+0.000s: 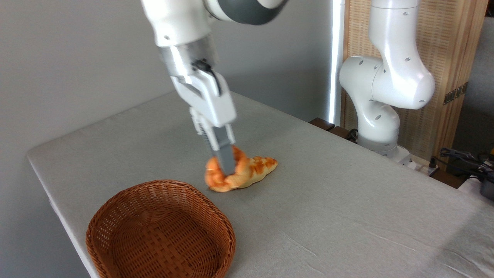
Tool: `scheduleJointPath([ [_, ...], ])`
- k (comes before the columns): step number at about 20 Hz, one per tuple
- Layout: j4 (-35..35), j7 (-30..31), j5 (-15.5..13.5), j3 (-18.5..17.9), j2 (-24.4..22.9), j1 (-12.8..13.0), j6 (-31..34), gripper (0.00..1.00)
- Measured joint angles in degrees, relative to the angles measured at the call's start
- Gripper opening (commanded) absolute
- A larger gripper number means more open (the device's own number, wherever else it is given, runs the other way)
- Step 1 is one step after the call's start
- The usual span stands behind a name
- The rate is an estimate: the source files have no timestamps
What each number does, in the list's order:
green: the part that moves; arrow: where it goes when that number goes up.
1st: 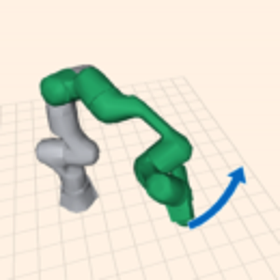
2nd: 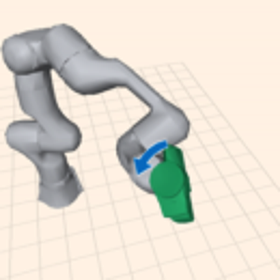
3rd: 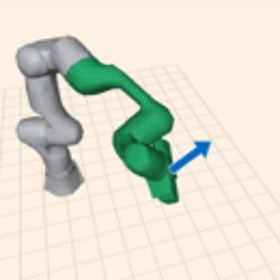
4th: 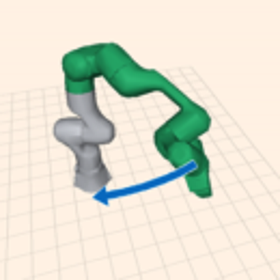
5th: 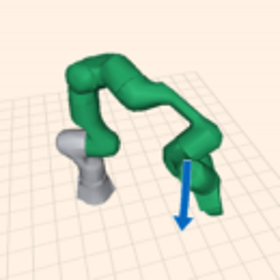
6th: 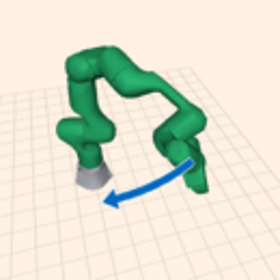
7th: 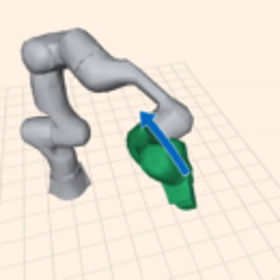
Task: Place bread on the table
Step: 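Lift the bun out of the basket and carry it beside the croissant, then lower the bun onto the table and open the gripper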
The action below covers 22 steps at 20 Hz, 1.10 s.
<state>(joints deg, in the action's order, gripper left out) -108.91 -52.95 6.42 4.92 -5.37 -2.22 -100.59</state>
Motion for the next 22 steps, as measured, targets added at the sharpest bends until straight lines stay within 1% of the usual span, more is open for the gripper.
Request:
scheduleJointPath([
  [1,-3.67,-0.17,0.00,0.00,-1.62,0.10,0.03,0.37],
  [2,-6.90,-0.36,0.00,-0.01,-2.75,0.33,-0.03,0.39],
  [3,-9.48,-0.41,0.00,0.00,-3.41,0.75,-0.10,0.48],
  [4,-11.45,-0.41,0.00,0.01,-3.76,1.28,-0.18,0.61],
  [6,-13.61,-0.41,0.00,0.01,-3.86,2.13,-0.34,0.77],
  [8,-14.23,-0.41,0.73,0.00,-3.86,2.33,-0.74,0.78],
  [9,-14.30,-0.42,2.27,-0.01,-3.86,2.33,-0.95,0.78],
  [11,-14.63,-0.80,6.75,-0.02,-3.86,2.53,-1.48,0.78],
  [12,-14.91,-0.84,8.09,-0.02,-3.86,2.83,-1.87,0.78],
  [13,-15.19,-0.84,8.78,-0.01,-3.86,3.16,-2.16,0.78],
  [15,-15.64,-0.84,9.42,-0.01,-3.85,3.64,-2.37,0.78],
  [16,-15.86,-0.84,9.46,-0.01,-3.85,3.77,-2.39,0.80],
  [20,-17.26,-0.87,9.47,-0.01,-3.56,4.95,-2.42,1.00],
  [22,-17.61,-0.87,9.47,-0.01,-3.35,5.37,-3.11,1.00],
])
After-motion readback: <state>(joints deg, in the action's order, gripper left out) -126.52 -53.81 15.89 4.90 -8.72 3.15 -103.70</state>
